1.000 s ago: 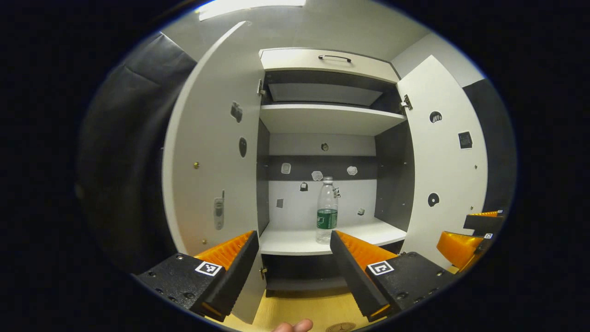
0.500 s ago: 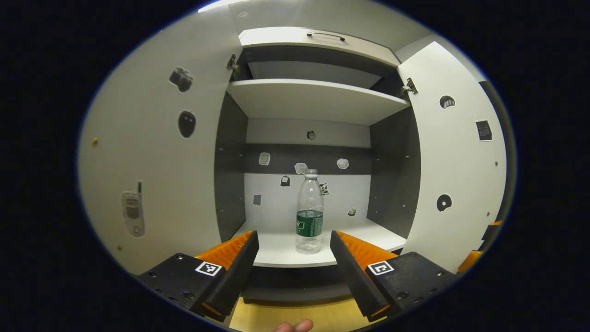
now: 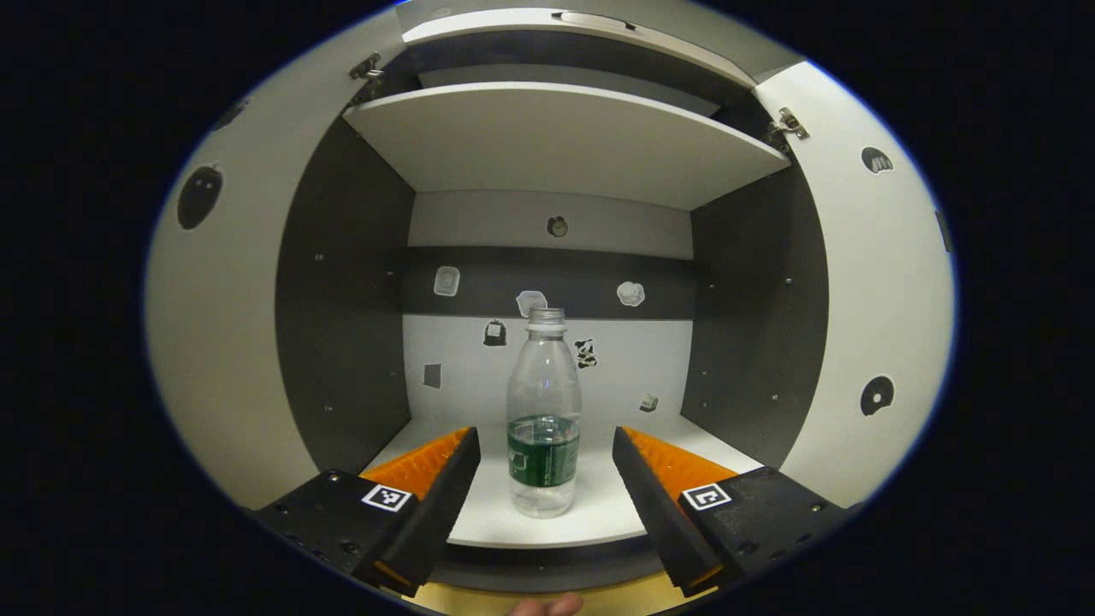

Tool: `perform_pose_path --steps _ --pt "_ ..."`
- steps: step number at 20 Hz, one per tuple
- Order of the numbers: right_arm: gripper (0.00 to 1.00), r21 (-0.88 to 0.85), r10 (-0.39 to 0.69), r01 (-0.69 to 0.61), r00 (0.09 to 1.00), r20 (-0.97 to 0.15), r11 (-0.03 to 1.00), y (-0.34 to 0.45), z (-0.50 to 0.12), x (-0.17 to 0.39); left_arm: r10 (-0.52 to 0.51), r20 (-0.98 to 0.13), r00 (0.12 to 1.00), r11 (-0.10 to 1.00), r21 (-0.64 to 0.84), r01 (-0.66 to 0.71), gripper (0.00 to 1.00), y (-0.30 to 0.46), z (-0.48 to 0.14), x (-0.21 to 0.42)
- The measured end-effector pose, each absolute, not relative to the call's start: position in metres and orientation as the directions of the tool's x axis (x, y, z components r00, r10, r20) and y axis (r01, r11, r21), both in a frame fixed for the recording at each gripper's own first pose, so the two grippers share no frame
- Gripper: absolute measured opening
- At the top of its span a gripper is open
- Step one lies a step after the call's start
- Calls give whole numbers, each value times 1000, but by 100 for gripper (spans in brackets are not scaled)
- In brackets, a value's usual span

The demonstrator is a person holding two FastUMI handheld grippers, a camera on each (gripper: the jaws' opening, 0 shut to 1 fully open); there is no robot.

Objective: Grasp the bottle in the cabinet with the left hand and place it on the coaster, then close the right door with the right hand and the left door with the left hand.

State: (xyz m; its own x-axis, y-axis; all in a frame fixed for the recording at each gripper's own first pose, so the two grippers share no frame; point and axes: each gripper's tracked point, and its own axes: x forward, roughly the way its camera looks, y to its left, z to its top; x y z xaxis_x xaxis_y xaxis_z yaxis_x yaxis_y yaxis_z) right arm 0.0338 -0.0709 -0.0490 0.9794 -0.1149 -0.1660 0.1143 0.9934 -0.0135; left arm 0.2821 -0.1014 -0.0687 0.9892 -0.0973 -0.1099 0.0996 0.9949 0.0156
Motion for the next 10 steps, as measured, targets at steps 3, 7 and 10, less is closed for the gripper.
perform_pose_path --steps 3,7,10 --pt "100 -9 -129 129 976 -175 992 -76 -50 32 -95 -115 989 995 31 99 99 -106 -74 308" --pt "100 -6 -143 144 971 -192 990 -84 -53 33 -68 -136 988 997 25 72 99 -103 -86 337" --pt "100 -8 -156 158 965 -209 987 -91 -59 31 -58 -154 986 998 14 61 99 -101 -94 352"
